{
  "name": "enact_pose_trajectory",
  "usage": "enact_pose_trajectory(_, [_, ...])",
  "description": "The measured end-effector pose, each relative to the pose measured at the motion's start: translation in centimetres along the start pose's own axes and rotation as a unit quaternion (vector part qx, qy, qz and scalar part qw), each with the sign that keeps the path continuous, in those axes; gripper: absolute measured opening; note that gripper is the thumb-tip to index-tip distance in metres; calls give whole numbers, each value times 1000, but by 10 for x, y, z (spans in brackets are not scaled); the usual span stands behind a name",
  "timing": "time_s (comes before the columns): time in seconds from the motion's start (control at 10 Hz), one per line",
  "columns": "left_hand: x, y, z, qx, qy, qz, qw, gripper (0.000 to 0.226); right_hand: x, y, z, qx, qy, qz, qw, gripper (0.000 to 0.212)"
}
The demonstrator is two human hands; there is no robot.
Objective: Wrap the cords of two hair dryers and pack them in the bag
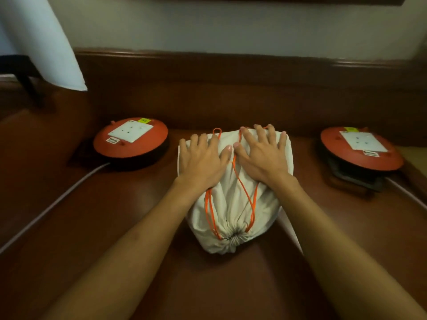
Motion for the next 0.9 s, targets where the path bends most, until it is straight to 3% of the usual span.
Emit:
enact_pose_trajectory(0.1, [-3,6,14,-9,-40,-133,990,57,-12,-5,1,10,0,117,993,59])
enact_pose_trajectory(0.2, [-18,13,2,-22,-115,-292,949,53,-29,-9,-36,6,-49,156,987,61])
enact_pose_trajectory(0.3, [-16,10,-28,-2,-73,-289,955,60,-19,-15,-69,-5,-24,113,993,52])
enact_pose_trajectory(0.4, [0,5,-37,30,11,-208,978,62,-3,-21,-67,16,16,141,990,48])
enact_pose_trajectory(0.7, [21,25,23,30,60,-152,986,67,8,-10,-8,35,39,194,980,61])
enact_pose_trajectory(0.8, [15,25,28,42,73,-169,982,69,12,-9,-7,40,67,192,978,61])
enact_pose_trajectory(0.9, [-3,32,31,30,17,-264,964,68,-1,-10,-9,31,97,223,969,54])
Point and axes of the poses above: each hand's wrist, its own z-axis towards the middle knuckle, its own x-axis out of the palm, y = z × x, the point moved 6 cm from there along z, towards the middle knuckle, and after that the axes turned 11 degrees about x, right-handed, at the moved point
